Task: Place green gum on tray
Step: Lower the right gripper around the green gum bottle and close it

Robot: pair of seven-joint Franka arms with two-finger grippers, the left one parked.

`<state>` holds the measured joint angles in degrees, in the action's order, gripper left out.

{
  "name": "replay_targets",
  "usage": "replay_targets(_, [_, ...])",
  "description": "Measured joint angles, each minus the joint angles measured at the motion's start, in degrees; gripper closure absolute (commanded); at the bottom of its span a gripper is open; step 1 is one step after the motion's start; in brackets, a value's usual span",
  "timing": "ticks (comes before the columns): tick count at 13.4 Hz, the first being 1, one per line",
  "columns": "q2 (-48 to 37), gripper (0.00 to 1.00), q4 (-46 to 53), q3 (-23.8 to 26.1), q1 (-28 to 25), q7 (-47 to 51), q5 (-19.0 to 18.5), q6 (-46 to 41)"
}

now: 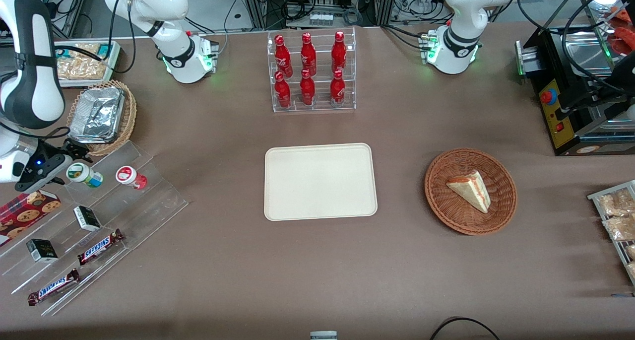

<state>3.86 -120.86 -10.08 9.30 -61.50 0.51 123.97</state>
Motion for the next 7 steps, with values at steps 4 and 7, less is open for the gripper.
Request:
replay_targets(4, [0.0,1.0,-0.9,0.0,0.0,0.0,0.0,1.1])
replay_targets(7, [-0.2,1.0,-0.9,0.0,0.0,0.0,0.0,1.0])
